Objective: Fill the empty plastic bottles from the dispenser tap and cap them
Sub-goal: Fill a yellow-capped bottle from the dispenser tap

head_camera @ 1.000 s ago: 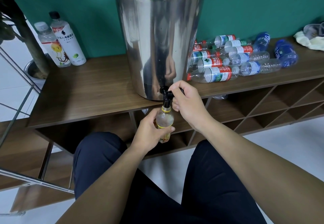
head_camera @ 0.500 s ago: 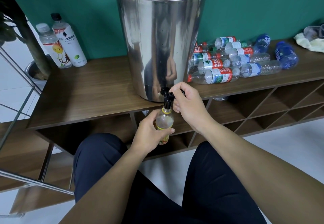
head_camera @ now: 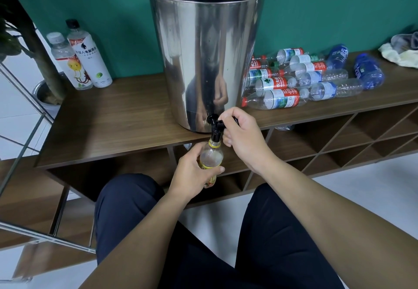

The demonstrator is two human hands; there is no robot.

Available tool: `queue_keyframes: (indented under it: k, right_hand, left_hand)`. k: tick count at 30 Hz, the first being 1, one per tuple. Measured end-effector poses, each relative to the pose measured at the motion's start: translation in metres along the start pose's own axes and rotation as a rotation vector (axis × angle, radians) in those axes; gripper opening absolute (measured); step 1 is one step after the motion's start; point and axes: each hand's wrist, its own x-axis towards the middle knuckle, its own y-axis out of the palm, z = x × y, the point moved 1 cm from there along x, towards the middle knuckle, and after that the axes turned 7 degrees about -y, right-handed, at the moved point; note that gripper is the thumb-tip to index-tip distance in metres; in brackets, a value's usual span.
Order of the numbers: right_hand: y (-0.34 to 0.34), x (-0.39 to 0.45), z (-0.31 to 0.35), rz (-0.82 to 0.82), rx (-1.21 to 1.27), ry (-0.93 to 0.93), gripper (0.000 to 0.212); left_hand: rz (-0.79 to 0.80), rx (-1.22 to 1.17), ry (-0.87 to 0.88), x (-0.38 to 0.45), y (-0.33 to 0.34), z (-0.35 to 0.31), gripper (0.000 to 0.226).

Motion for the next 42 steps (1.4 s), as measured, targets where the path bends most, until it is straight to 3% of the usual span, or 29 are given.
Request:
queue_keyframes:
  k: [42]
  right_hand:
    - [0.0001,0.0012,-0.0041,-0.009,0.006,-0.001,0.024]
  left_hand:
    - [-0.011,0.026,0.019,-0.0016,-0.0020,-0.0006,0.070]
